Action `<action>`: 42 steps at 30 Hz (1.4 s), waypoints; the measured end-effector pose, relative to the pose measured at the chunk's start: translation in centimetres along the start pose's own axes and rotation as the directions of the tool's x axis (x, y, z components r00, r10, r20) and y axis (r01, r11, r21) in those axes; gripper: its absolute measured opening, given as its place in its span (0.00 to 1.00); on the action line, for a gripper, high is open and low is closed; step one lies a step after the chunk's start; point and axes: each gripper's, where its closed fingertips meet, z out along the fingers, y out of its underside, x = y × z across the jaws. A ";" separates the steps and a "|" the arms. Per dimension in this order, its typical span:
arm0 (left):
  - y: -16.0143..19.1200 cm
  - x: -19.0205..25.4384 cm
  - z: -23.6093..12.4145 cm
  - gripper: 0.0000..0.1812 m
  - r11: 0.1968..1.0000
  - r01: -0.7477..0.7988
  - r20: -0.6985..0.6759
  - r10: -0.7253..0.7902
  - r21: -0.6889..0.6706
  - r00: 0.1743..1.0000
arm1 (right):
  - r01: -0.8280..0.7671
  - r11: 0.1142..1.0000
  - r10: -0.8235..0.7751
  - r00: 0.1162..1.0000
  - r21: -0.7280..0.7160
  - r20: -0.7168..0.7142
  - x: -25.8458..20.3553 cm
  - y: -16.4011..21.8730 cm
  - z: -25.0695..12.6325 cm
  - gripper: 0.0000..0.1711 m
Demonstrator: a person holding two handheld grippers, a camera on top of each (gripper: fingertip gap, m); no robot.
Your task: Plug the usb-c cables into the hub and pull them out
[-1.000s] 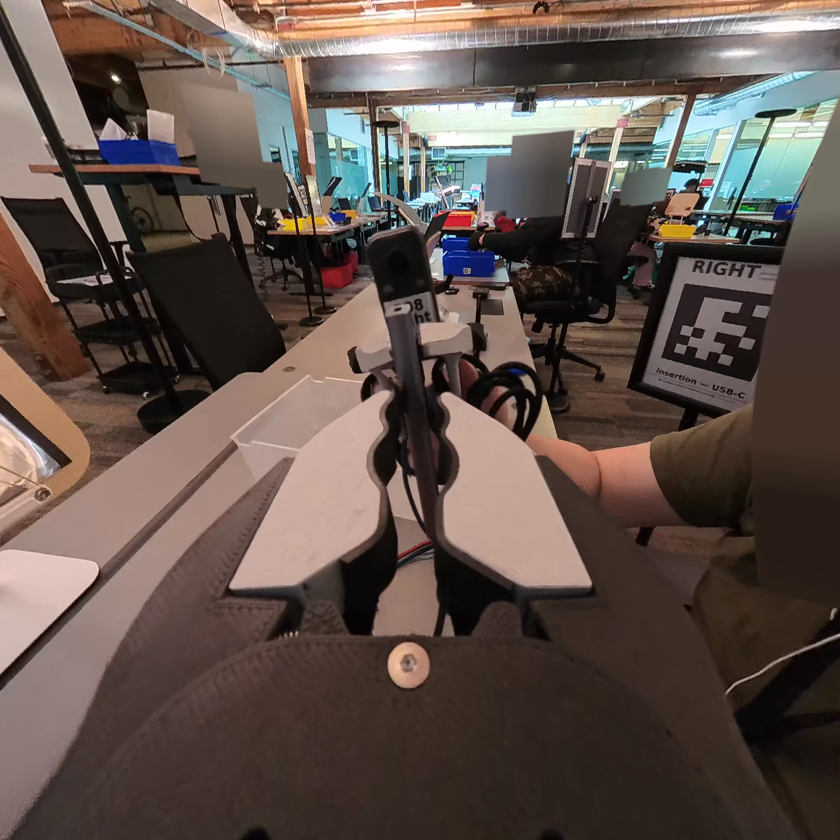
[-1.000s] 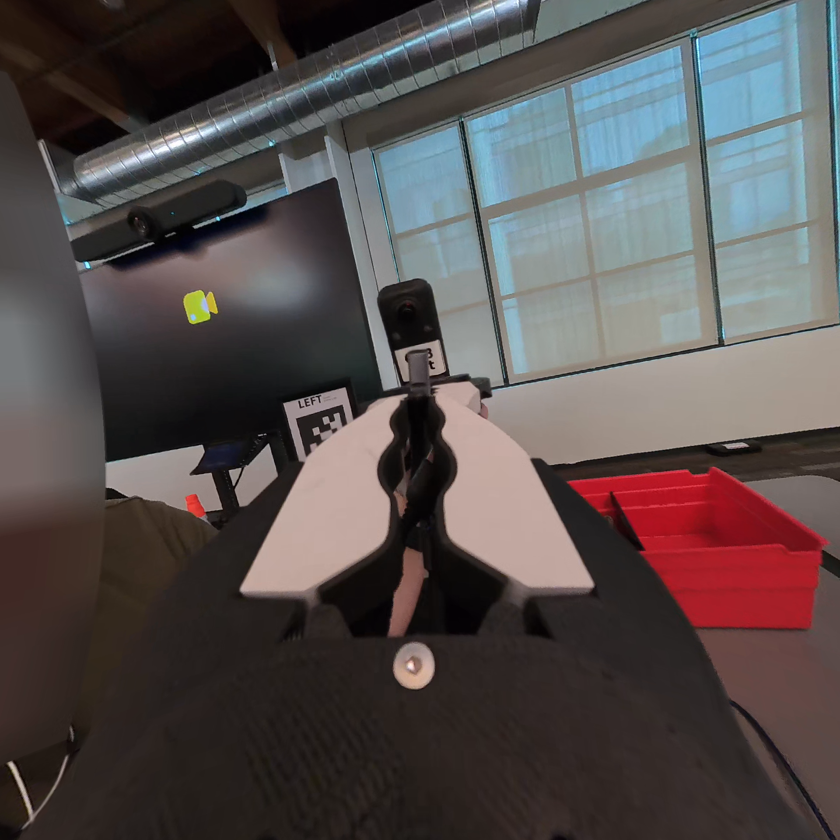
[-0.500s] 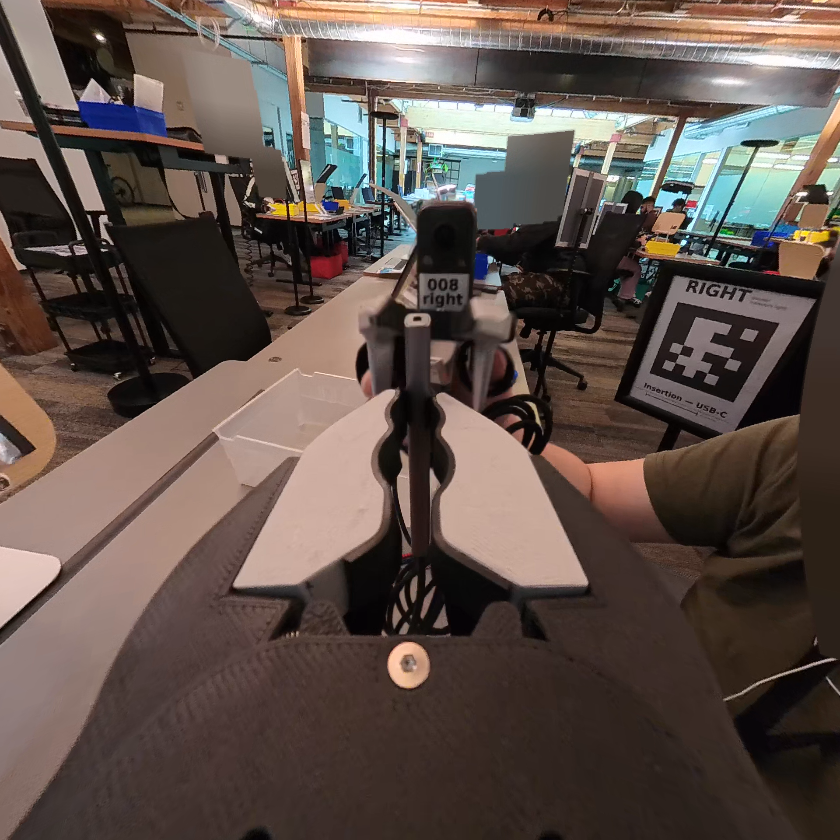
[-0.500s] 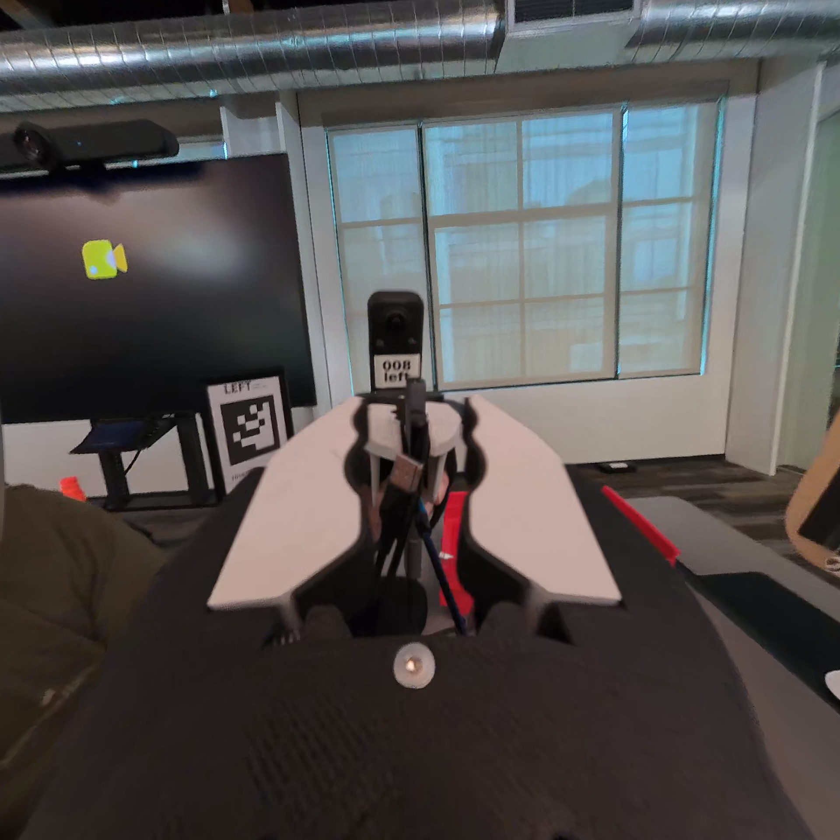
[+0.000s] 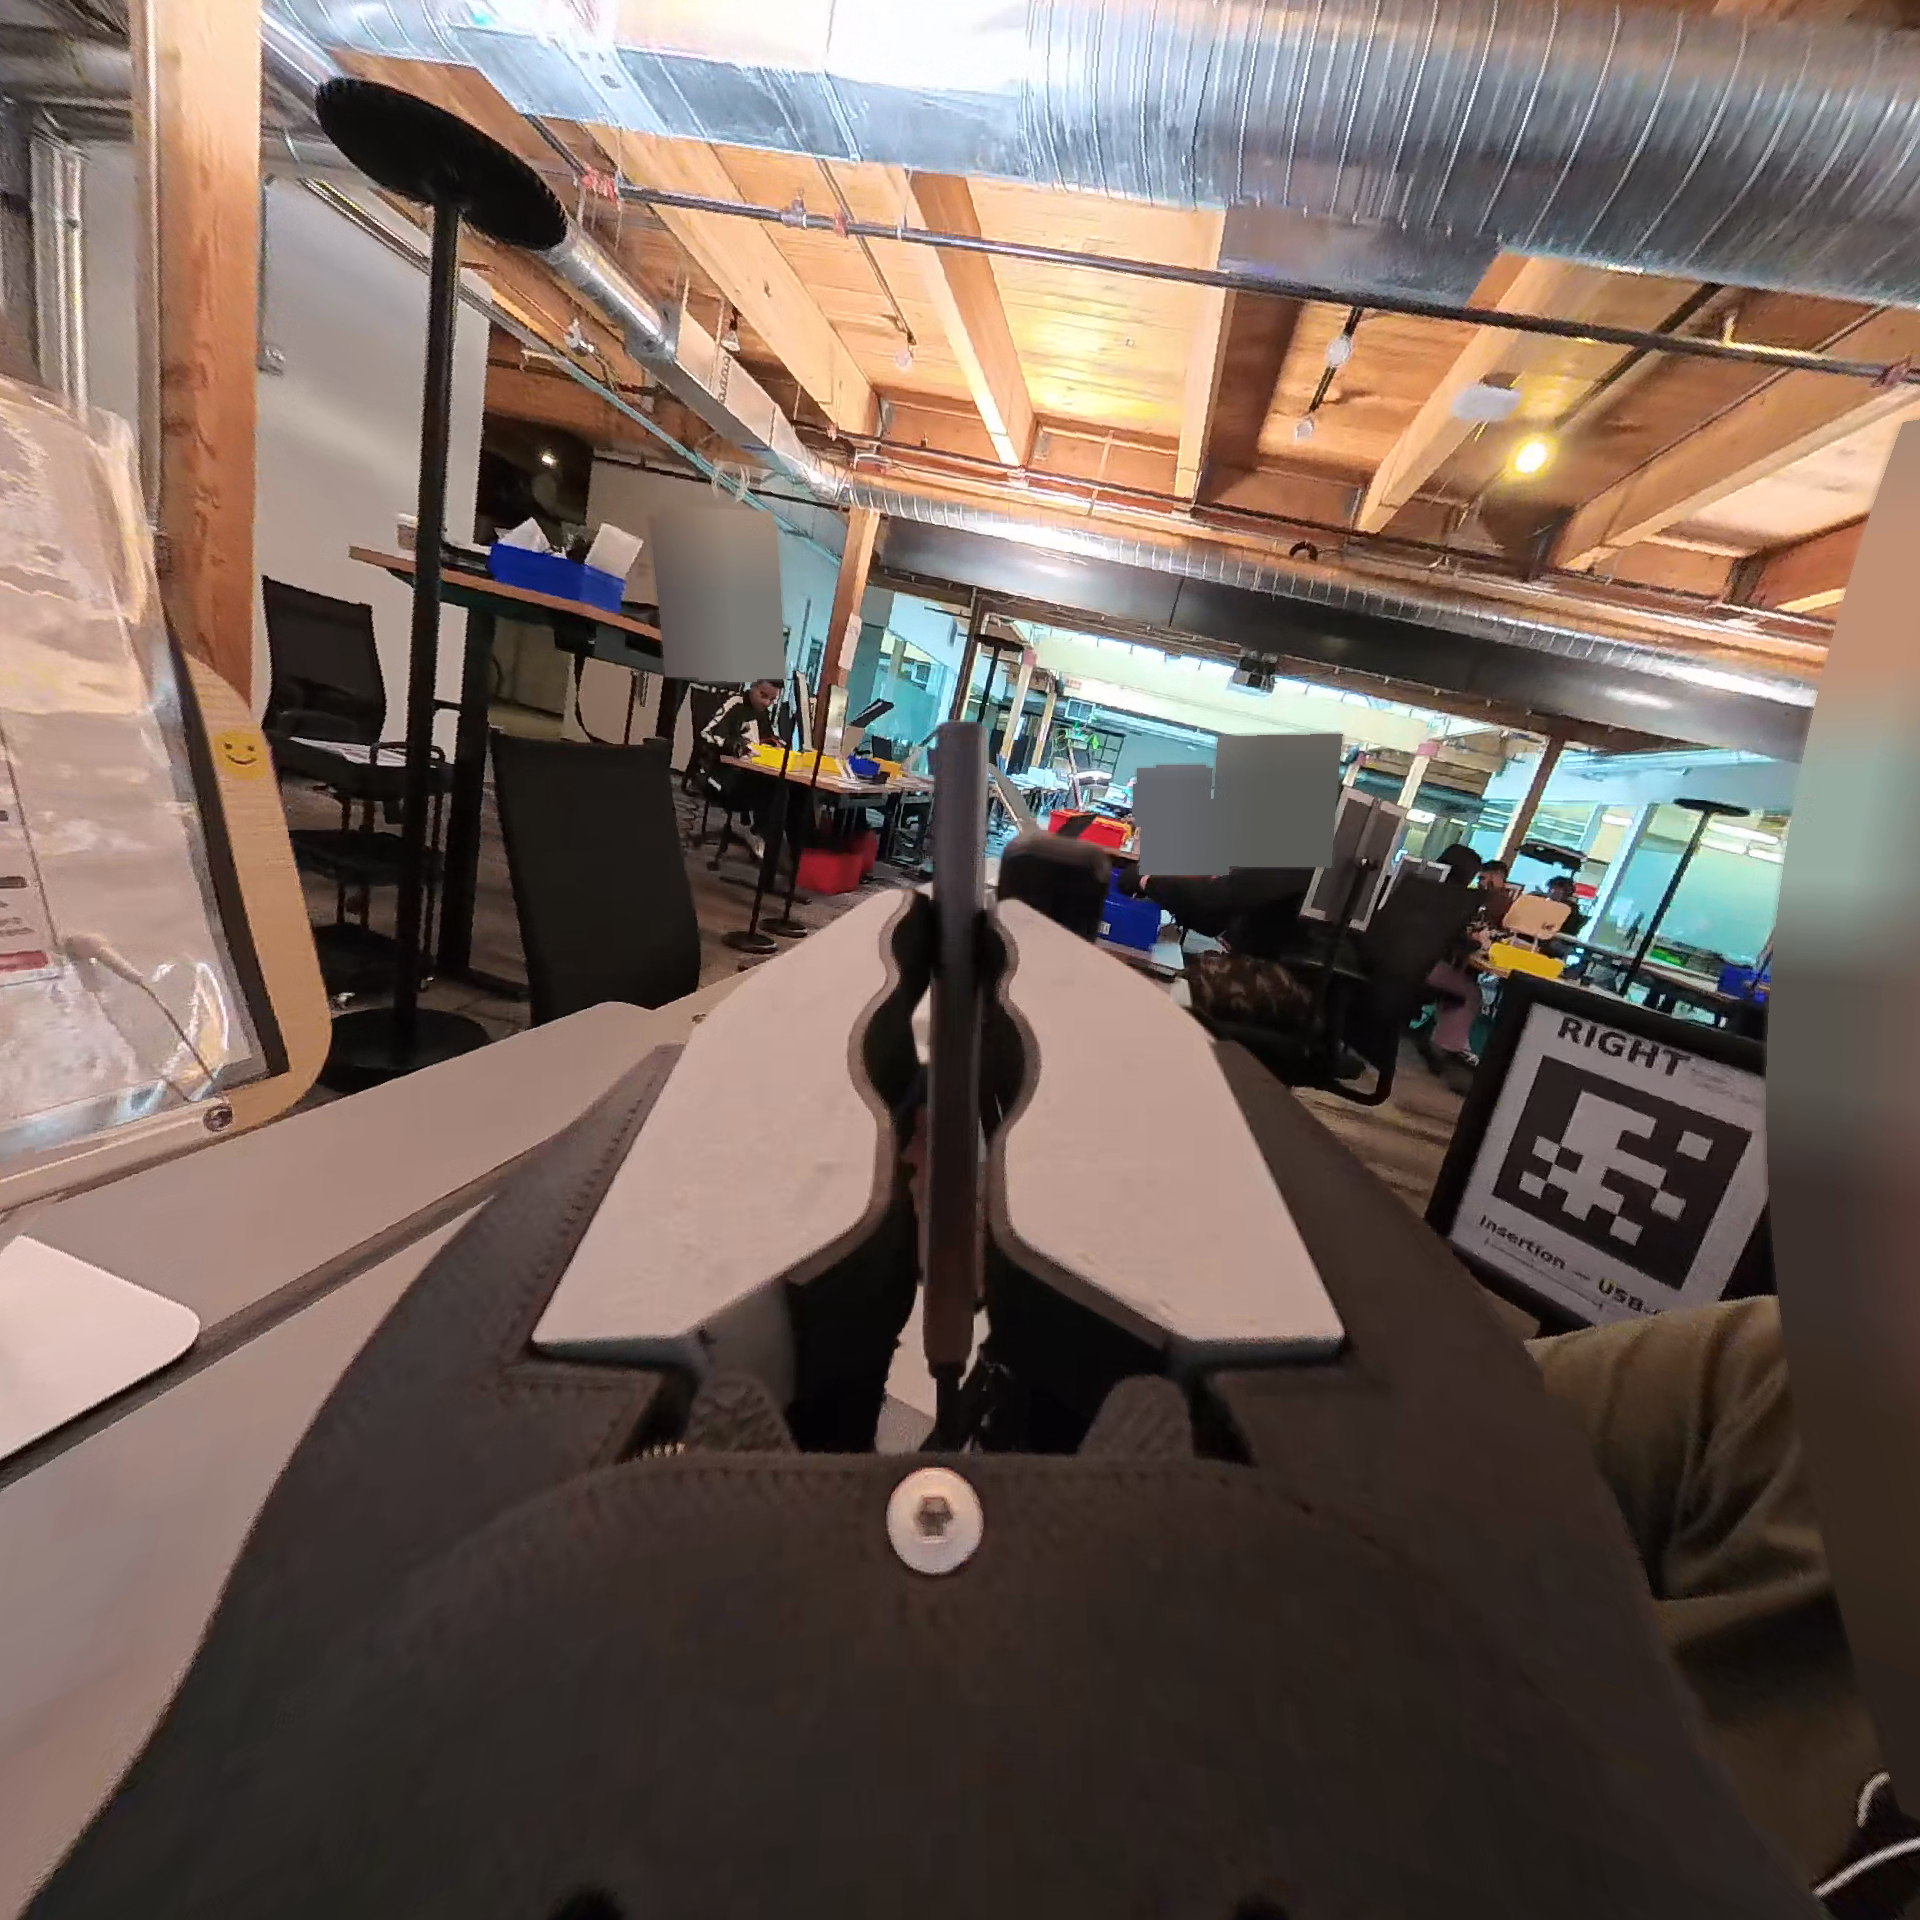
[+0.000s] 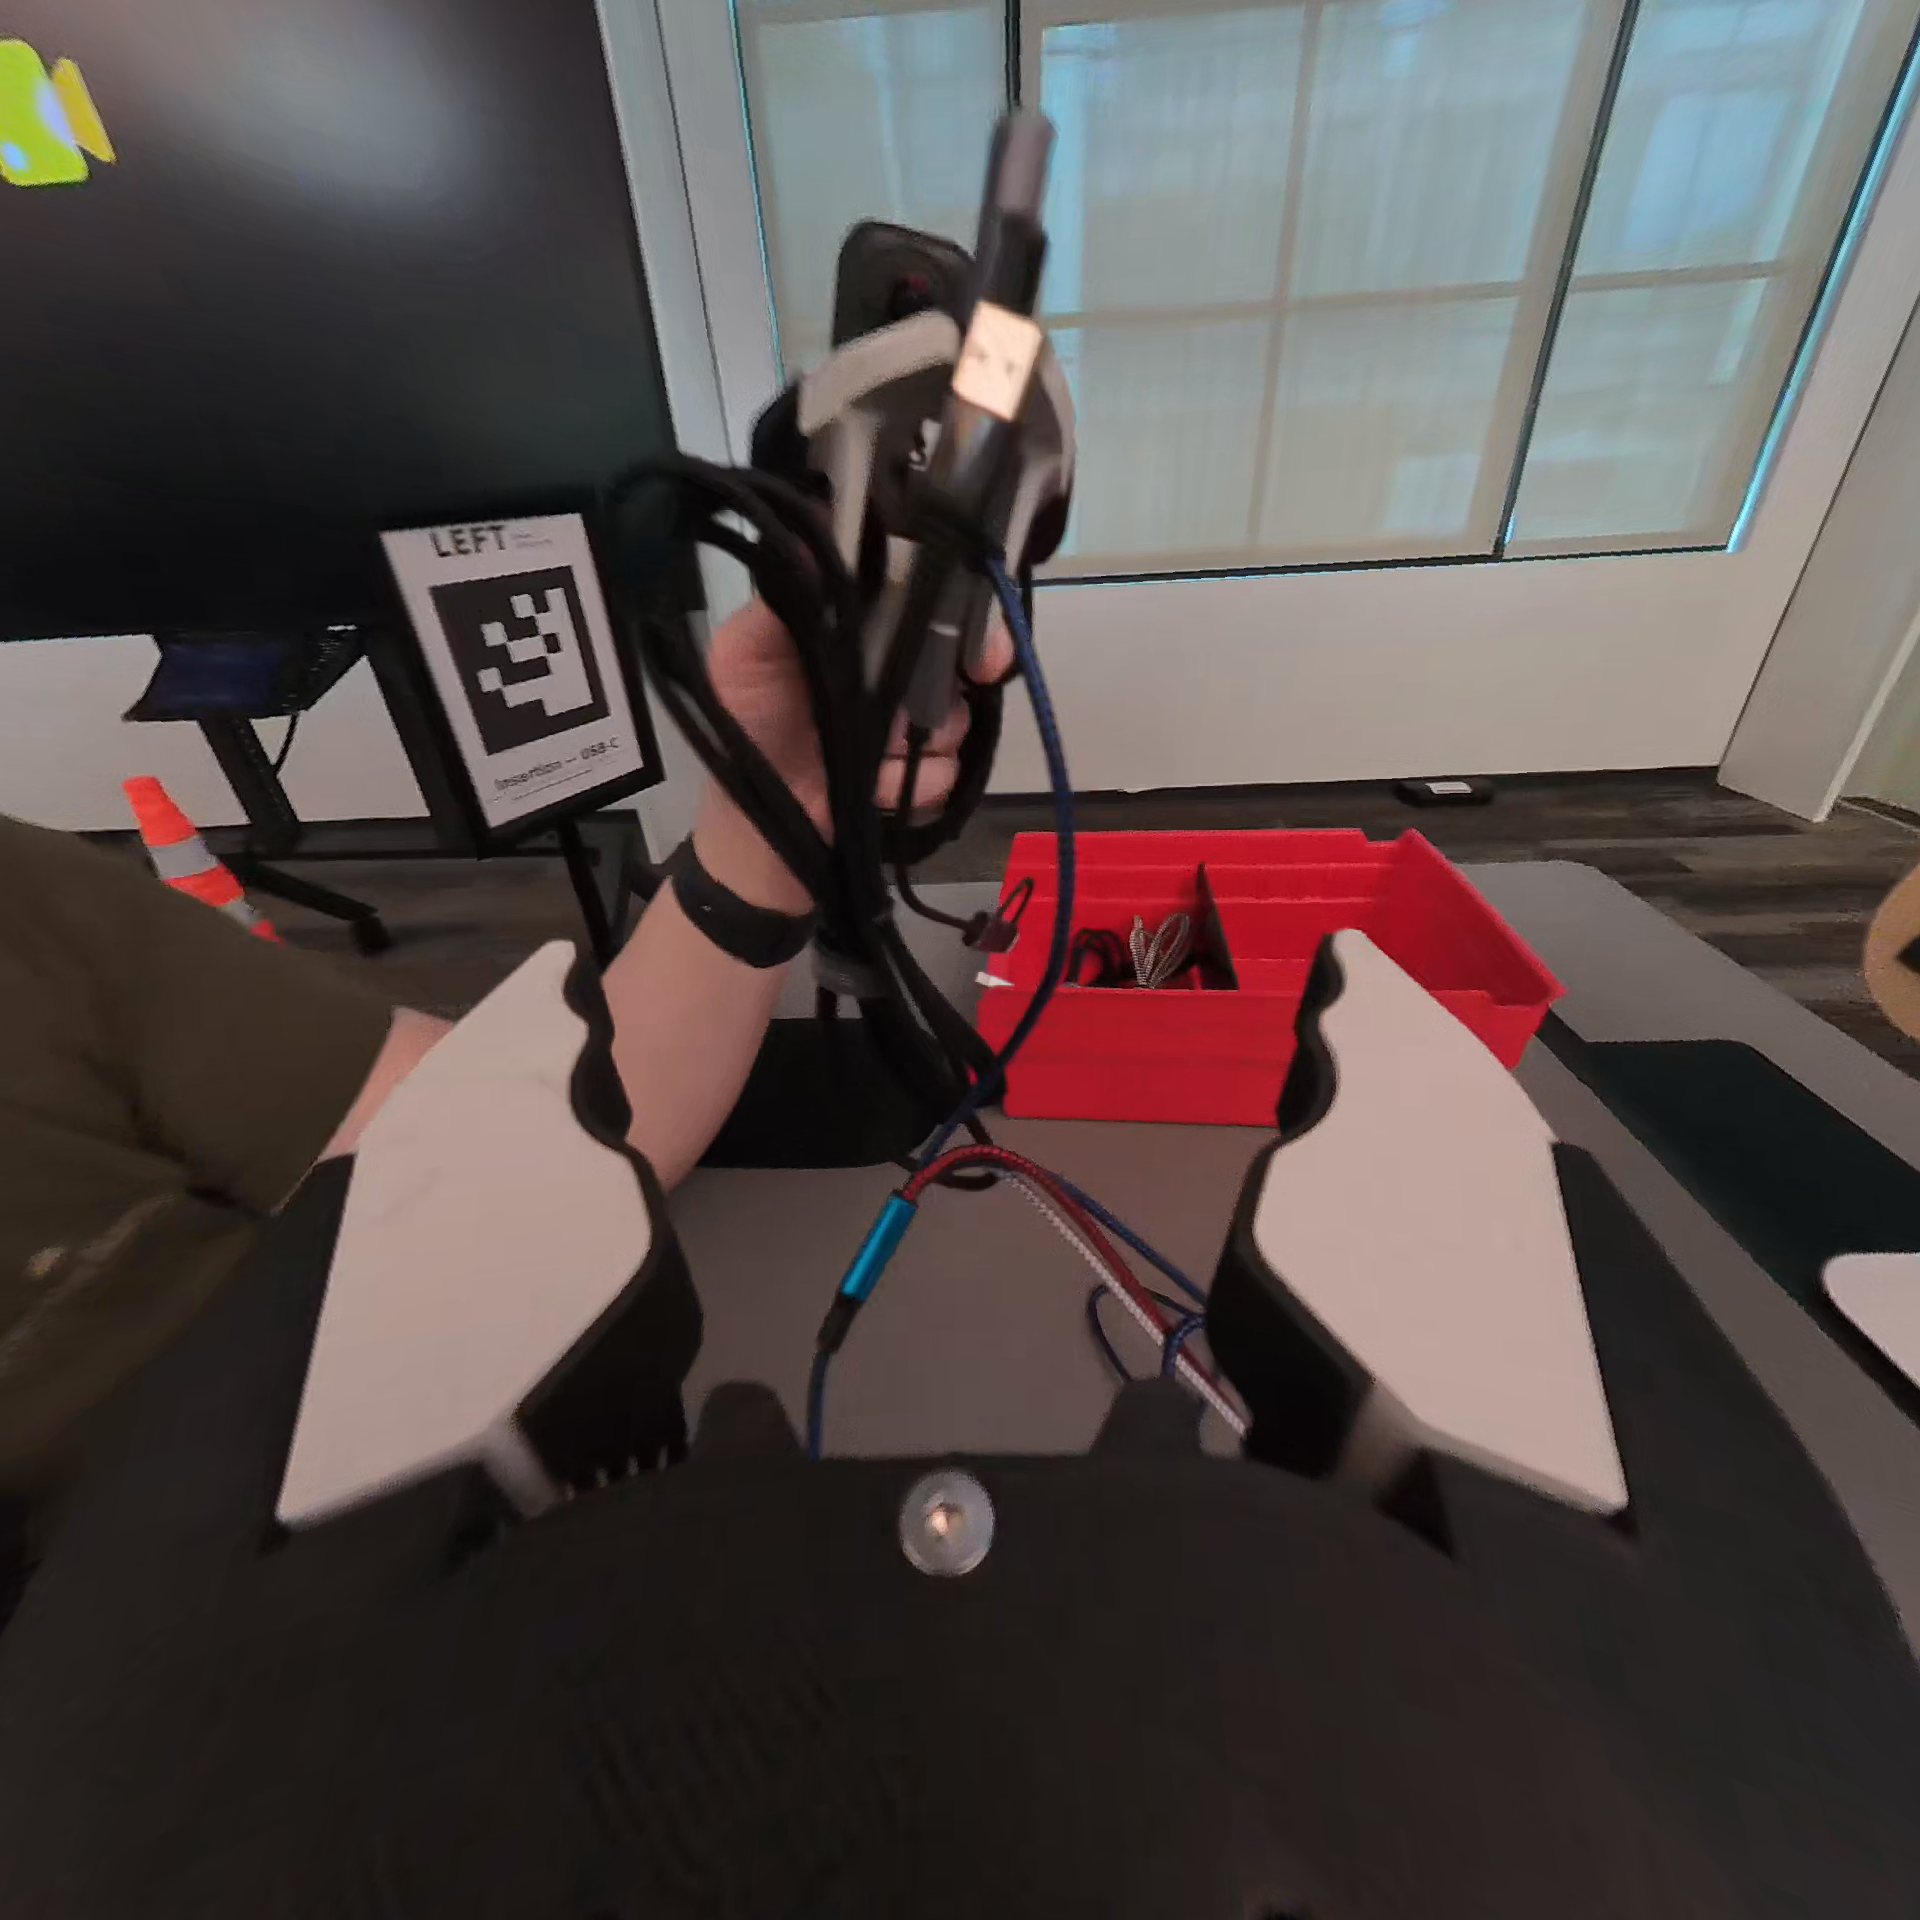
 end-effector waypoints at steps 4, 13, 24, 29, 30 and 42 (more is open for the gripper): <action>0.3 0.2 0.6 0.04 1.000 0.011 -0.002 -0.011 -0.008 1.000 | -0.082 0.997 0.082 0.997 -0.004 0.009 0.3 2.3 3.0 0.72; 3.4 0.5 3.6 0.05 0.991 -0.030 0.049 0.036 -0.129 0.998 | -0.122 0.992 0.122 0.988 0.015 -0.098 0.5 2.8 4.9 0.45; 4.9 0.7 4.2 0.05 0.979 0.029 0.042 -0.021 -0.201 0.999 | -0.029 0.999 0.028 0.998 0.030 0.049 -1.8 3.3 5.3 0.07; 4.2 0.7 3.8 0.07 0.986 0.018 0.029 -0.013 -0.168 0.999 | 0.071 0.997 -0.071 0.996 -0.007 -0.053 -0.9 2.8 4.6 0.05; 4.0 0.6 3.7 0.10 0.986 0.003 0.040 0.003 -0.164 0.999 | 0.092 0.996 -0.093 0.993 -0.012 -0.074 -0.7 2.5 4.3 0.04; 6.9 -3.8 0.0 0.35 0.881 -0.170 0.208 0.285 -0.442 0.936 | 0.203 0.972 -0.233 0.891 -0.116 -0.390 4.6 -2.3 -5.2 0.05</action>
